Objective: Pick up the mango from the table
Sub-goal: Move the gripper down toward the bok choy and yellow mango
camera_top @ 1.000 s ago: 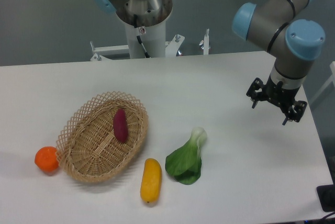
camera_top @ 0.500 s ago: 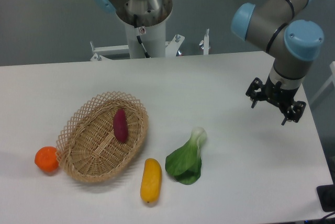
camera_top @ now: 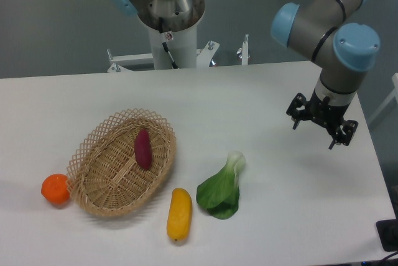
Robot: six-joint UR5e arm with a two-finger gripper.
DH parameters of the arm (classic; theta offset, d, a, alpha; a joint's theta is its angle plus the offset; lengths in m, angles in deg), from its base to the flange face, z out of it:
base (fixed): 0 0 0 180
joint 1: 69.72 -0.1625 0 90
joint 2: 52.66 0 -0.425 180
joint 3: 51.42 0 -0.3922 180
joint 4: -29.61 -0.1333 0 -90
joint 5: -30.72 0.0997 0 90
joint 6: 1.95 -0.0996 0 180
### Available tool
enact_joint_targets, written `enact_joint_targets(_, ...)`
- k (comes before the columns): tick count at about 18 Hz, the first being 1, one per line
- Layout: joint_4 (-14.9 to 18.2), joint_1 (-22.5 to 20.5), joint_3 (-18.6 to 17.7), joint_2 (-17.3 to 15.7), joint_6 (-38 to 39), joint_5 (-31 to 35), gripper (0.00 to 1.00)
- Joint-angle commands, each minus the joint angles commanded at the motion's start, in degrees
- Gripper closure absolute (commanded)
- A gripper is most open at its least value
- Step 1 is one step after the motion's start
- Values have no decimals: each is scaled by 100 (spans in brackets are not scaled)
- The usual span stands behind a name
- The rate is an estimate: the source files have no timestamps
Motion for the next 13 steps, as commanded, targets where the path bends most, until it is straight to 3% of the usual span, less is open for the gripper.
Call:
enact_joint_targets(6, -44, 519, 0, -9, 1521, -271, 0)
enact_joint_targets(13, -61, 1029, 9, 210, 1724, -527, 0)
